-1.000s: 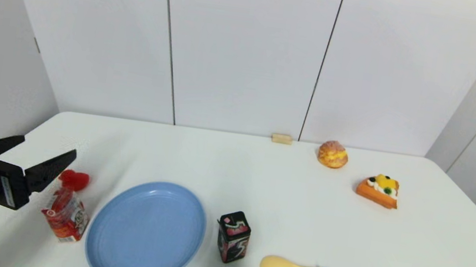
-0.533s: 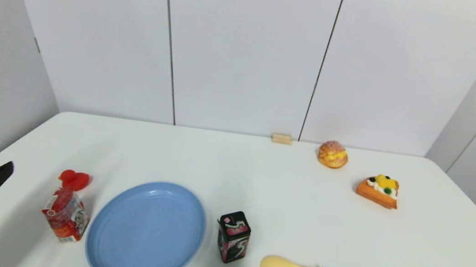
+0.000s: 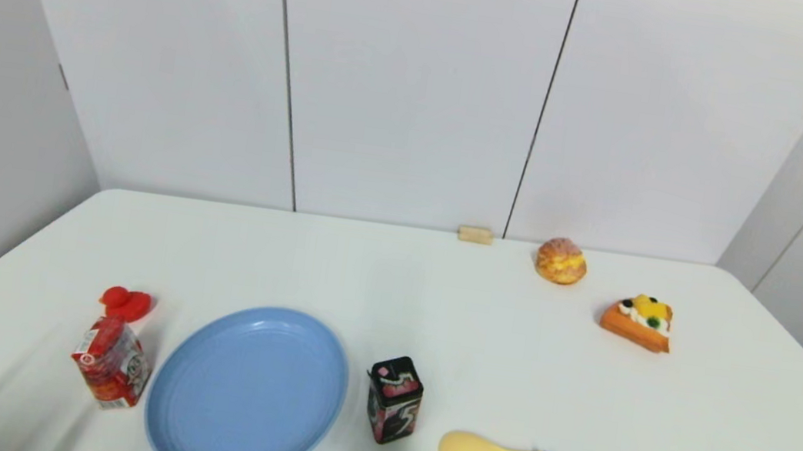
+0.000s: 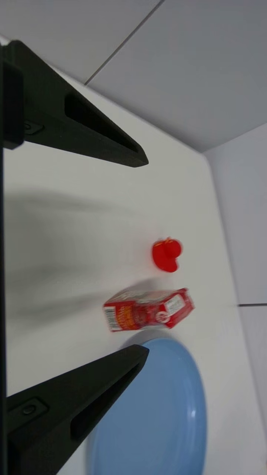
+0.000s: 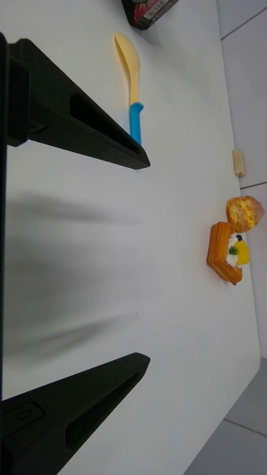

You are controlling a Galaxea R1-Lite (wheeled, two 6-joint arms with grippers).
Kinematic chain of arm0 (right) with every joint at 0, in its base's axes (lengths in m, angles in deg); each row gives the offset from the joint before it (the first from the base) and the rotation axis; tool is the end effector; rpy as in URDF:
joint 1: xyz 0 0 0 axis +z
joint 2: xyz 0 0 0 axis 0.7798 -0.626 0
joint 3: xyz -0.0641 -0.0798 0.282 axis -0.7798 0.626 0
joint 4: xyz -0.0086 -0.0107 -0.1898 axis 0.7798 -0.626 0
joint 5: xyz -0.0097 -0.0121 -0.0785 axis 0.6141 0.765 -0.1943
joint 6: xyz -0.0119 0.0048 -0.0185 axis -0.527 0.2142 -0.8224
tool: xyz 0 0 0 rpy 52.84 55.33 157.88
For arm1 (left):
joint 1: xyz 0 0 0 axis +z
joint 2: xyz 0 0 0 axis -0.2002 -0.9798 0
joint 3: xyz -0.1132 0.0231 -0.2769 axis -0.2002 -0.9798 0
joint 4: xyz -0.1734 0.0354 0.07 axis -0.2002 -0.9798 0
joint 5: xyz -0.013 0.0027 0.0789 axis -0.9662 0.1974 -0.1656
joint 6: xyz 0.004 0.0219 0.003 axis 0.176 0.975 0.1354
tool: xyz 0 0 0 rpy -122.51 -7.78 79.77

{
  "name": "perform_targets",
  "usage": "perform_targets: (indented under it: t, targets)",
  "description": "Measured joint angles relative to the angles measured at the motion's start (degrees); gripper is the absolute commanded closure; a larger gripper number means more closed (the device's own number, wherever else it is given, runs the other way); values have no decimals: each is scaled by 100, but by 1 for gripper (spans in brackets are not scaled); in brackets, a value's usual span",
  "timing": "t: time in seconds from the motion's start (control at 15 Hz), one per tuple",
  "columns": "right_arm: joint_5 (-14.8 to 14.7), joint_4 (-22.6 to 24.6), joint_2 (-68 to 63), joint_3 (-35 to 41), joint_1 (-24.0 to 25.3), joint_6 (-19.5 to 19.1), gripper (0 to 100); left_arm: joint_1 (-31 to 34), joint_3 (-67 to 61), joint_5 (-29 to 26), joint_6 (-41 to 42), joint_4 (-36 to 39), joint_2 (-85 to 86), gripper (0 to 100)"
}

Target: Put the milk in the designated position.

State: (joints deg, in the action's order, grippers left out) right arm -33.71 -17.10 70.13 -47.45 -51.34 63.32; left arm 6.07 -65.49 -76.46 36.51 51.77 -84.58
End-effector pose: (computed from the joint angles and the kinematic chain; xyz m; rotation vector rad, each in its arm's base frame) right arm -0.0229 -0.0002 0.0740 0.1080 0.0119 -0.0143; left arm 0.0043 0.0018 0.1187 0.2357 -0.0210 0.0055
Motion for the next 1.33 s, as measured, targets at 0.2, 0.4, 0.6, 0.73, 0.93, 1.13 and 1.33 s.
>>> perform_targets:
  t: [0.2, 0.4, 0.6, 0.73, 0.93, 1.13, 1.33]
  targets:
    - [0, -2, 0, 0, 0, 0, 0, 184, 354, -163, 77, -425, 30, 0]
    - [-2, -2, 0, 0, 0, 0, 0, 534, 276, -666, 82, -664, 356, 0]
    - [-2, 0, 0, 0, 0, -2, 0, 594, -38, -757, 93, -996, 1163, 0]
    - [6, 0, 0, 0, -1, -5, 0, 599, -165, -944, 18, -1418, 1475, 0]
    - [2, 0, 0, 0, -1, -7, 0, 600, -208, -974, -191, -1574, 1663, 0]
    - [0, 0, 0, 0, 0, 2, 0, 605, -215, -709, -791, -1602, 1715, 0]
    - [0, 0, 0, 0, 0, 0, 0, 599, -217, -575, -1410, -1585, 1723, 0]
